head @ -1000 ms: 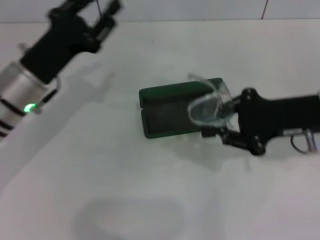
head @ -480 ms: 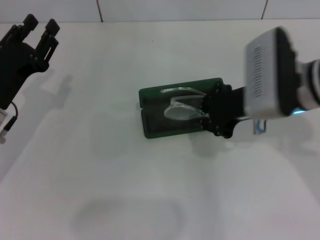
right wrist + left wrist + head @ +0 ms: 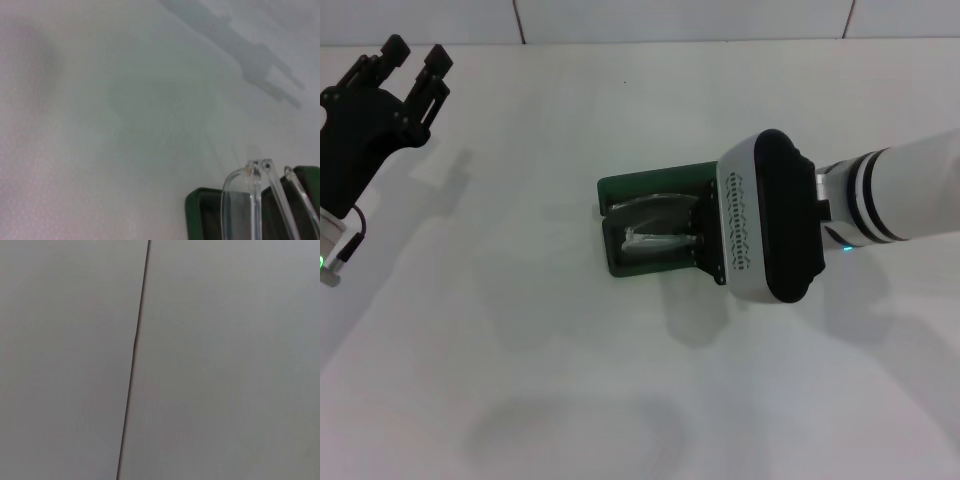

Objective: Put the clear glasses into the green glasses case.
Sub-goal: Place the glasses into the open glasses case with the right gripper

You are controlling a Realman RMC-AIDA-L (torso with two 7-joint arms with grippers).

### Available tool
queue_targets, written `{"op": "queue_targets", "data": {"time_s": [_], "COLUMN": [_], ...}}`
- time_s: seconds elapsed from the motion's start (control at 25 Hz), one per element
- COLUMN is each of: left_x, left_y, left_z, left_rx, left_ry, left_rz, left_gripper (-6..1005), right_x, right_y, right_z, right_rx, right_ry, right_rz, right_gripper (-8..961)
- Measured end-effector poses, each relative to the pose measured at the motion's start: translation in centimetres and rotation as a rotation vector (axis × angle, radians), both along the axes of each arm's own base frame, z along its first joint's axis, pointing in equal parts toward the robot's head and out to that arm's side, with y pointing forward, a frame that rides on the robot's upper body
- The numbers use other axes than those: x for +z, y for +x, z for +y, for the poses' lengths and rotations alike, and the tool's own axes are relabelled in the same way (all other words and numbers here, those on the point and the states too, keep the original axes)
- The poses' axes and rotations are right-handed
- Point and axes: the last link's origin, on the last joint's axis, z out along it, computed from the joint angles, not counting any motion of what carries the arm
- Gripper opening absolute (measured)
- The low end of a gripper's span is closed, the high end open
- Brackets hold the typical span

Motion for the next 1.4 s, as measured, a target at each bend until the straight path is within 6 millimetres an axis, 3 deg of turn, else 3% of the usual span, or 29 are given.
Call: {"op": "queue_targets", "data": {"time_s": [1.08, 1.4], "left_x": [-0.73, -0.67], "left_y": [0.29, 0.19], "left_z": [0.49, 0.46], "left_rx": [-0.004, -0.002], "left_ry": [-0.04, -0.04], "left_rz": [0.029, 0.031], "left_gripper": [516, 515], "right_x": [-0.91, -0.62], "right_y": [0.49, 0.03], "right_z": [-0.25, -0.71], "right_rx": [0.034, 0.035], "right_ry": [0.077, 0.082], "right_rz": [-0.048, -0.017], "right_gripper": [134, 379]}}
